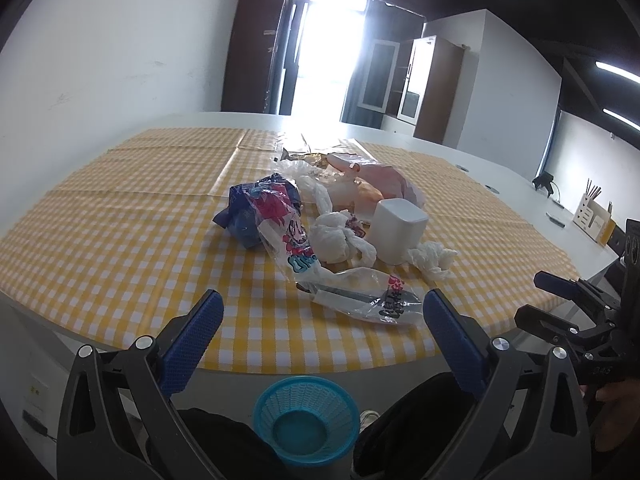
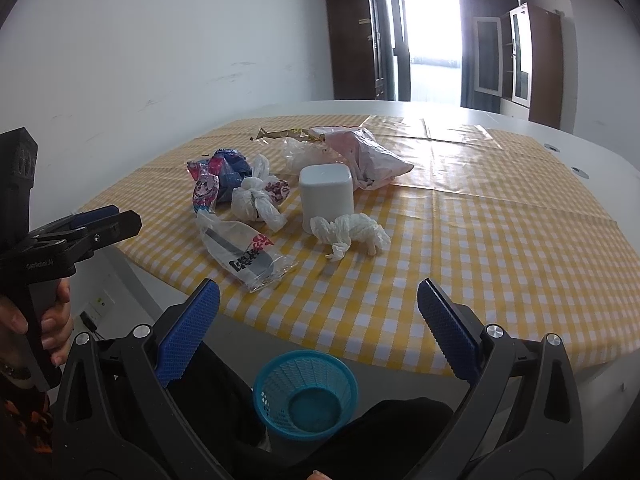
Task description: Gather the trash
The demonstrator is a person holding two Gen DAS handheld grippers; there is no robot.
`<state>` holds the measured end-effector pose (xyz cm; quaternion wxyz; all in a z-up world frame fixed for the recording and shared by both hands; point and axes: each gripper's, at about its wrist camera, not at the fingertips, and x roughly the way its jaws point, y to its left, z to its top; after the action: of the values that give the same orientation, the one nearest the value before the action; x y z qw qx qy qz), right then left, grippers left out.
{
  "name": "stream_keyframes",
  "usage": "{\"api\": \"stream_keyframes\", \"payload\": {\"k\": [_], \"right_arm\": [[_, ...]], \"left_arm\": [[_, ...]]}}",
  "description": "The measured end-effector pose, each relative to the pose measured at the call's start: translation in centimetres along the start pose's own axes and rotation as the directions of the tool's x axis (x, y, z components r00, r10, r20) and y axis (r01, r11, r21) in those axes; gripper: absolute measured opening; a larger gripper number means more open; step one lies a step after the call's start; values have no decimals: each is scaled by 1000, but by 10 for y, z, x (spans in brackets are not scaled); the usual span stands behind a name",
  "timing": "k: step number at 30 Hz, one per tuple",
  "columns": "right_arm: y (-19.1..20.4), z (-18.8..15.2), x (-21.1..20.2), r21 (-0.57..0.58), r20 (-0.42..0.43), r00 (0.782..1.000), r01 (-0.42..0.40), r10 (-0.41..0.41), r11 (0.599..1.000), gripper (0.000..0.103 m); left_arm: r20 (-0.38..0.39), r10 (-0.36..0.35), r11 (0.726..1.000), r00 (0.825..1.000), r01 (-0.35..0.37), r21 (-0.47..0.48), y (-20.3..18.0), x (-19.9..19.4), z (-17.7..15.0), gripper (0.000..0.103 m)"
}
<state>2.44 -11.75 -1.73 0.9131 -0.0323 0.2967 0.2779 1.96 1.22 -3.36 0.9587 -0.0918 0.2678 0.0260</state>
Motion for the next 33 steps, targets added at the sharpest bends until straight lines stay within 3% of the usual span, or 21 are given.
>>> {"api": "stream_keyframes", "payload": {"k": [6,16,20,28,30,32,33], "right_arm": [[-6,6,13,30,-9,1000,-22,23,999,95],[-24,30,58,24,-57,998,9,-8,1000,94],[-29,38,81,19,-88,996,16,-14,1000,87],[-31,43,123,10,-178,984,19,-17,1000,68],[-32,44,131,28,-195,981,29,-23,999,58],[-32,43,135,29,-204,979,20,-14,999,48],[-31,42,137,28,-207,978,18,-12,999,43]], "left_arm": [[-25,18,1000,1000,-18,21,2,10,0,97],[-86,-9,998,996,3,-61,25,47,17,94],[-104,-15,998,994,8,-67,27,65,23,89],[-137,-9,997,990,-1,-72,28,91,26,68],[-151,-16,997,988,5,-77,29,97,26,61],[-168,-23,997,986,11,-75,28,102,24,44],[-169,-21,998,985,10,-70,27,103,23,40]]}}
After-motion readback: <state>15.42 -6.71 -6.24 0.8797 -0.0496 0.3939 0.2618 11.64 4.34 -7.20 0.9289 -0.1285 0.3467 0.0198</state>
